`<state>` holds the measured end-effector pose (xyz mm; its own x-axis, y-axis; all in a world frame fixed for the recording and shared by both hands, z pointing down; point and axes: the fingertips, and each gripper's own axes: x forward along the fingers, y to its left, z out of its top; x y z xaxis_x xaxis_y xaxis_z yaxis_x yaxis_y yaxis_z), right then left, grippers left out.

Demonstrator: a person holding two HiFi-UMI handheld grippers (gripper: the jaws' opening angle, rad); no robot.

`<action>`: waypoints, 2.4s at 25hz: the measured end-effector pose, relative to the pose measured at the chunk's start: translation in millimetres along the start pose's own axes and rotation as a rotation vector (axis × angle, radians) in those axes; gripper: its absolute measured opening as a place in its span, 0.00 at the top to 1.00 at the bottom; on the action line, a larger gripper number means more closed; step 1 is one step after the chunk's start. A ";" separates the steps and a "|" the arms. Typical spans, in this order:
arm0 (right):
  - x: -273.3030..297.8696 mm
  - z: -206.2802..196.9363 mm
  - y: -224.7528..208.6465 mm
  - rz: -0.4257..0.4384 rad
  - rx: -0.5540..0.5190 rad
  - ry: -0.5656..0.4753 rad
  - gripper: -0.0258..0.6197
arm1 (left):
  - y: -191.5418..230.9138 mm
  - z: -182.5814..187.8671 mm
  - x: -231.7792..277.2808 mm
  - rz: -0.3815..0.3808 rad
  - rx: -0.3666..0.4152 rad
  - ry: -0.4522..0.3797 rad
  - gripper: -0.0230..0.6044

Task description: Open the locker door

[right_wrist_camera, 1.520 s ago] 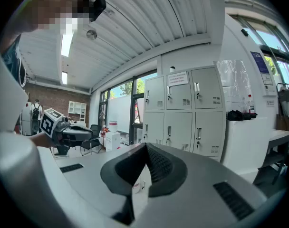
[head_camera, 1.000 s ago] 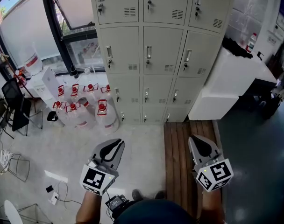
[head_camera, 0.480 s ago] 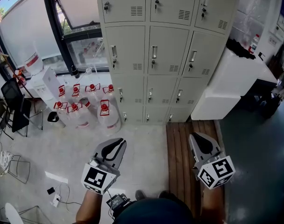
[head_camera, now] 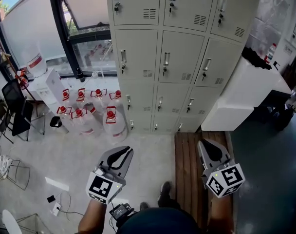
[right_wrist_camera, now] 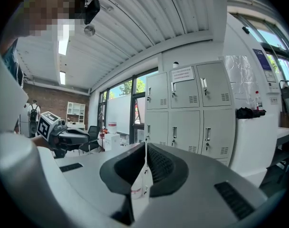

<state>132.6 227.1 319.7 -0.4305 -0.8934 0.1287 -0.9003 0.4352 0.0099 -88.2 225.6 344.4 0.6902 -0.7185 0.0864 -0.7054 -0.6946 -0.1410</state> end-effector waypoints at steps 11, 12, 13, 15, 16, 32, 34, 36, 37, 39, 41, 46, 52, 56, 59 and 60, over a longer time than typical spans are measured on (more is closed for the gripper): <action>81.9 1.0 -55.8 0.078 0.017 0.008 0.90 | 37.2 -1.3 65.7 0.068 -0.015 0.026 0.89; 89.2 1.3 -60.4 0.083 0.020 0.011 0.90 | 40.4 -2.2 71.4 0.073 -0.020 0.028 0.89; 96.7 1.7 -64.9 0.091 0.020 0.012 0.90 | 43.6 -3.3 77.2 0.079 -0.024 0.031 0.89; 111.8 2.1 -73.2 0.110 0.019 0.016 0.90 | 50.6 -5.5 89.2 0.093 -0.027 0.038 0.89; 119.1 2.2 -76.9 0.122 0.016 0.017 0.90 | 54.2 -6.3 94.9 0.100 -0.028 0.040 0.89; 211.3 10.0 -148.0 0.279 0.009 0.017 0.90 | 90.0 2.4 185.6 0.248 -0.031 0.049 0.89; 218.4 7.6 -158.6 0.285 0.011 0.020 0.90 | 90.4 5.0 196.7 0.258 -0.035 0.042 0.89; 224.9 4.5 -166.9 0.289 0.016 0.022 0.90 | 90.2 3.8 206.7 0.260 -0.040 0.043 0.89; 226.6 2.5 -169.3 0.293 0.019 0.024 0.90 | 89.8 2.1 211.1 0.257 -0.041 0.047 0.89; 228.2 -2.2 -172.8 0.296 0.023 0.030 0.90 | 91.0 -1.3 218.8 0.247 -0.040 0.058 0.89; 230.3 -5.8 -179.9 0.276 0.030 0.041 0.90 | 96.3 -3.2 226.9 0.236 -0.041 0.060 0.89; 236.7 -7.8 -200.9 0.199 0.037 0.044 0.90 | 111.4 -7.8 254.4 0.167 -0.037 0.060 0.89; 248.8 -0.8 -210.3 0.102 0.046 0.051 0.90 | 140.4 -5.1 283.4 0.070 -0.033 0.040 0.89; 265.3 5.3 -211.2 0.043 0.050 0.050 0.90 | 168.5 -6.2 298.0 0.021 -0.027 0.029 0.89; 277.6 8.1 -206.1 0.007 0.056 0.053 0.90 | 188.2 -8.3 305.7 -0.013 -0.031 0.025 0.89; 281.8 8.6 -204.7 -0.003 0.058 0.053 0.90 | 194.5 -9.0 307.9 -0.022 -0.030 0.025 0.89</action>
<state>195.0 -114.7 345.4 -0.4254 -0.8866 0.1815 -0.9043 0.4243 -0.0465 -14.4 -131.1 352.5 0.7017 -0.7032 0.1143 -0.6947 -0.7110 -0.1093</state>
